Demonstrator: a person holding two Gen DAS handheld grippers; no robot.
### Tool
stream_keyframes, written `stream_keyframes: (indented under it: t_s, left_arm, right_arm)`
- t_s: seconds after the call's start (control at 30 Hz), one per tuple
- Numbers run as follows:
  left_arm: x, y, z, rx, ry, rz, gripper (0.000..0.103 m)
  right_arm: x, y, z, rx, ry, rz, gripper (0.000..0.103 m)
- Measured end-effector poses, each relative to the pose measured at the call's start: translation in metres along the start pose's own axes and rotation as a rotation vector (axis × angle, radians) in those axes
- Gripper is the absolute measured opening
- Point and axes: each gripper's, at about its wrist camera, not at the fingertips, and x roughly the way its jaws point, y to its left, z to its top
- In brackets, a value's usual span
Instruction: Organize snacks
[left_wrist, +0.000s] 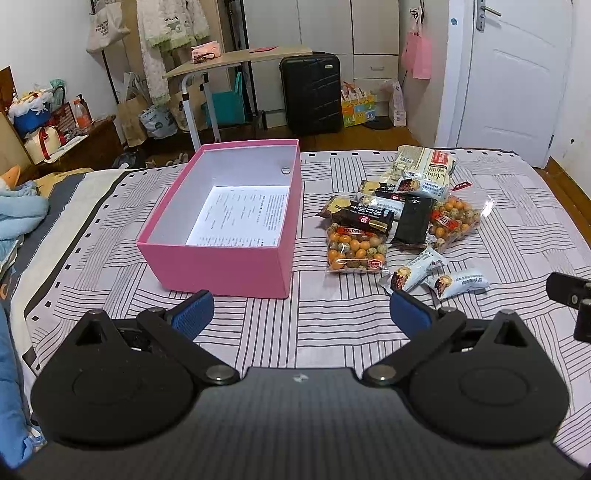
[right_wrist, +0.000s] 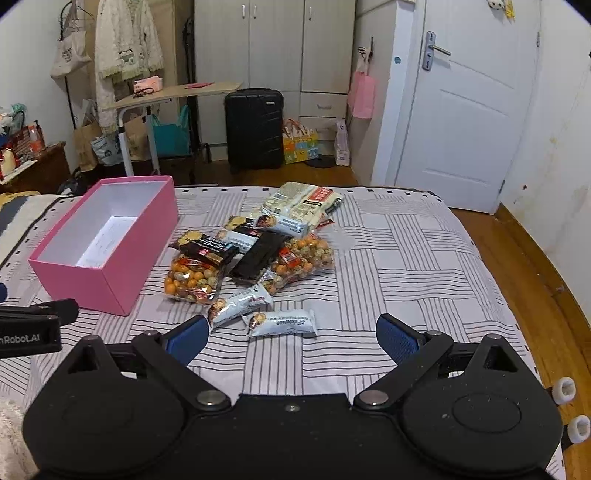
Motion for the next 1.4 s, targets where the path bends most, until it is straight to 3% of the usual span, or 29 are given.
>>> stream_keyframes:
  t_s: [1.4]
  left_arm:
    - [0.0062,0.0016,-0.0043,0.009,0.025,0.017,0.103]
  right_arm:
    - [0.0031,0.0003,-0.0028,0.0,0.024,0.007,0.099]
